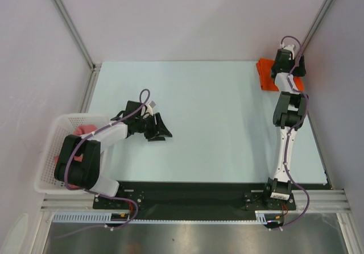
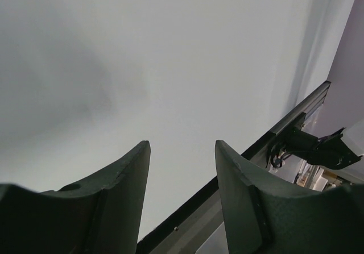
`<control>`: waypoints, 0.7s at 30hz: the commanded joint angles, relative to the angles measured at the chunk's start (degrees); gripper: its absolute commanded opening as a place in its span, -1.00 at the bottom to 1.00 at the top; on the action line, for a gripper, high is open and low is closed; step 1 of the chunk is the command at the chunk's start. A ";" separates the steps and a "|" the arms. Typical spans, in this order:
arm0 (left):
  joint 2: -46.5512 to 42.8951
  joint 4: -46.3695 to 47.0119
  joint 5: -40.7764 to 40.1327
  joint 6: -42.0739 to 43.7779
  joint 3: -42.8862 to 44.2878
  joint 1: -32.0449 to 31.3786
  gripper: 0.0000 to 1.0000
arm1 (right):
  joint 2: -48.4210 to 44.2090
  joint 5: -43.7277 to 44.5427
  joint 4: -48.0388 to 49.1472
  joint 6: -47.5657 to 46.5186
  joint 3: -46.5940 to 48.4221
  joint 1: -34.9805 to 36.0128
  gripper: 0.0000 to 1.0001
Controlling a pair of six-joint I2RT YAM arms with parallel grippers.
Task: Fold and stack the t-shirts
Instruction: Reset both grippers
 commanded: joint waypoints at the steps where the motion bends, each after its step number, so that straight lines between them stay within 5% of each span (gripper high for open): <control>1: -4.31 -4.50 -1.89 2.89 3.72 0.46 0.11 | -15.38 7.12 -6.62 4.86 -8.84 5.81 0.99; 5: -7.22 -5.74 -1.98 2.64 4.26 0.46 0.15 | -29.52 2.84 -18.74 13.90 -20.94 11.60 0.99; 10: -11.87 -5.22 -2.58 -0.18 0.05 0.46 0.24 | -45.62 -11.40 -21.23 28.99 -40.02 20.22 0.99; 14: -19.78 1.00 -2.42 -5.08 -7.15 0.37 0.28 | -66.40 -29.83 -11.34 40.41 -61.63 29.44 0.99; 21: -28.92 17.62 2.85 -14.86 -20.88 0.37 0.29 | -96.67 -44.99 4.41 66.80 -103.12 32.63 0.99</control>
